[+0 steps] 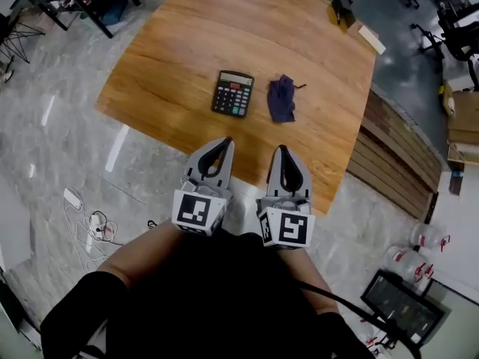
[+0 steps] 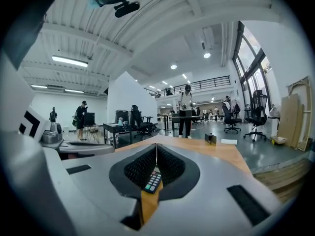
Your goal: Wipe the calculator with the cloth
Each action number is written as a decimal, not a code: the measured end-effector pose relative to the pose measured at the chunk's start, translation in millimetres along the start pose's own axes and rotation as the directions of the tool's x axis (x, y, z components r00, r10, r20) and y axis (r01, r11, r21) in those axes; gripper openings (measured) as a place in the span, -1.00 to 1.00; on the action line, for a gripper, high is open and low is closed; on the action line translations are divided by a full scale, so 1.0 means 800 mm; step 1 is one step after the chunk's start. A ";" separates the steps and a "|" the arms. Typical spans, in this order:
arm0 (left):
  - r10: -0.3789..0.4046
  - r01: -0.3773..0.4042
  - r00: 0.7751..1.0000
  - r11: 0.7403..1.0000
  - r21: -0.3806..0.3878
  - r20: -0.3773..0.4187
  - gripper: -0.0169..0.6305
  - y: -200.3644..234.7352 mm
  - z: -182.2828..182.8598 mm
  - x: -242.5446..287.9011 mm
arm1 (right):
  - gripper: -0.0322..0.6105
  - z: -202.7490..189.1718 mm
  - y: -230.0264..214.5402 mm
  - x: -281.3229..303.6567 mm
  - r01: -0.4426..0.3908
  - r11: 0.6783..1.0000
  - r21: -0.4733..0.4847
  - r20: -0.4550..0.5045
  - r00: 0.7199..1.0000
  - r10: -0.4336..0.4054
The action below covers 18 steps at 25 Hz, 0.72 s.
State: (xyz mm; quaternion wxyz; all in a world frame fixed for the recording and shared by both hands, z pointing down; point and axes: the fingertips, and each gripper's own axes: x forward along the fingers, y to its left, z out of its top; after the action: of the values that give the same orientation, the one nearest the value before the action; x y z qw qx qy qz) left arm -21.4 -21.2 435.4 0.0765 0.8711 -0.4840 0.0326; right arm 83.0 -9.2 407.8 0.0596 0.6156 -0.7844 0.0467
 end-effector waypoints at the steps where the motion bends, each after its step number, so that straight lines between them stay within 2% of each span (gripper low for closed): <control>1: -0.004 0.004 1.000 1.000 0.002 -0.010 -0.93 0.012 -0.001 0.011 | -0.85 0.000 0.001 0.015 0.004 1.000 -0.001 -0.001 1.000 -0.004; 5: -0.035 0.034 0.999 0.999 -0.031 -0.040 -0.93 0.047 -0.008 0.049 | -0.85 -0.007 0.003 0.067 -0.001 1.000 0.012 -0.013 1.000 0.001; 10: -0.032 0.026 0.996 0.996 -0.080 -0.080 -0.93 0.082 -0.043 0.084 | -0.85 -0.043 0.009 0.121 -0.042 0.999 0.010 -0.065 0.997 0.042; 16: -0.011 0.008 0.987 1.000 -0.023 -0.162 -0.93 0.117 -0.106 0.133 | -0.85 -0.119 0.006 0.189 -0.105 0.994 -0.010 -0.150 0.983 0.102; 18: -0.026 0.018 0.981 0.999 -0.039 -0.194 -0.93 0.129 -0.130 0.147 | -0.85 -0.150 0.002 0.209 -0.122 0.992 -0.013 -0.181 0.976 0.118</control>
State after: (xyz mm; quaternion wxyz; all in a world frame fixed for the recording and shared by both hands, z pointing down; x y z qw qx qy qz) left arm -44.6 -156.2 563.6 0.1397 0.8675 -0.4651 0.1076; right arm 46.8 -151.4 551.8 0.1348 0.5596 -0.8121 0.0963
